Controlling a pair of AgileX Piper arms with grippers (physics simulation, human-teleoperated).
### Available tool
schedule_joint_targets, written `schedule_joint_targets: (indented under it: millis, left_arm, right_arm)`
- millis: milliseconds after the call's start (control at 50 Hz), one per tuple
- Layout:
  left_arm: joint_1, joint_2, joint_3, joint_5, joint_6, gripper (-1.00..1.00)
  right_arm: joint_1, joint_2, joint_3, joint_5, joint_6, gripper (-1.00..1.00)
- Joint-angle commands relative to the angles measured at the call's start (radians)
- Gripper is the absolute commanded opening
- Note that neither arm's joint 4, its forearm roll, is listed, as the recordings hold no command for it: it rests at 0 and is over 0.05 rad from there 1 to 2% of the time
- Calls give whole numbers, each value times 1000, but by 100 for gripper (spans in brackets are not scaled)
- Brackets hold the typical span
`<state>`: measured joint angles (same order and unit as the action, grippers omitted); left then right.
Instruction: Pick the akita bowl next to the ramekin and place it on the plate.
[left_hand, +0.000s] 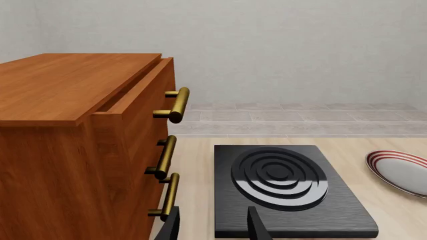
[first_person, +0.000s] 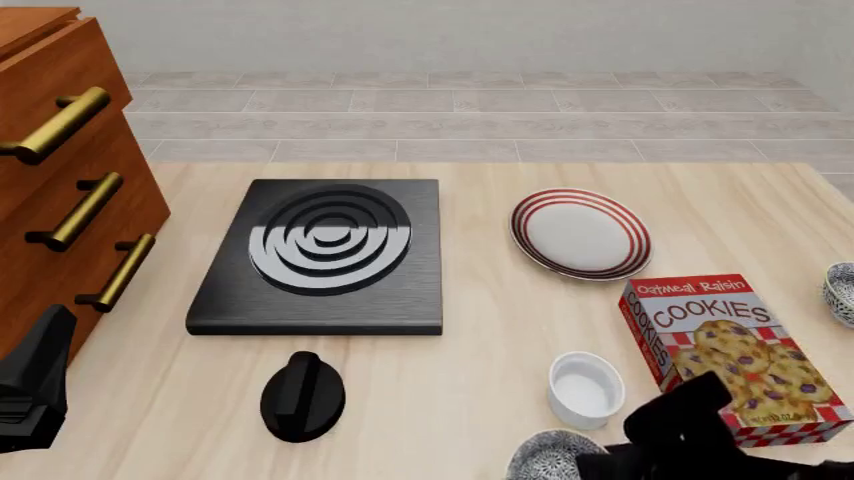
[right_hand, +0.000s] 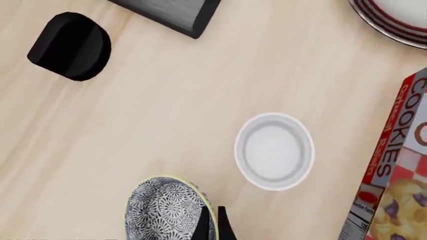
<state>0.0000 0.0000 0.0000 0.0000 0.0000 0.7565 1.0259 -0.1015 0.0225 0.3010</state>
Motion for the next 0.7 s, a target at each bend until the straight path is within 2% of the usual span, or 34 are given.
schedule_joint_targets:
  millis: [20, 300, 420, 560, 700]
  left_arm:
    - [0, 0, 0, 0, 0, 100]
    - [0, 0, 0, 0, 0, 100]
    - [0, 0, 0, 0, 0, 100]
    - [0, 0, 0, 0, 0, 100]
    - [0, 0, 0, 0, 0, 100]
  right_arm:
    - [13, -67, -42, 81, 24, -100]
    - [-3, -88, -82, 107, 55, -100]
    - [-9, -110, -82, 111, 99, -100]
    - [-48, -163, -98, 145, 90, -100]
    - [-75, -183, -125, 163, 106, -100]
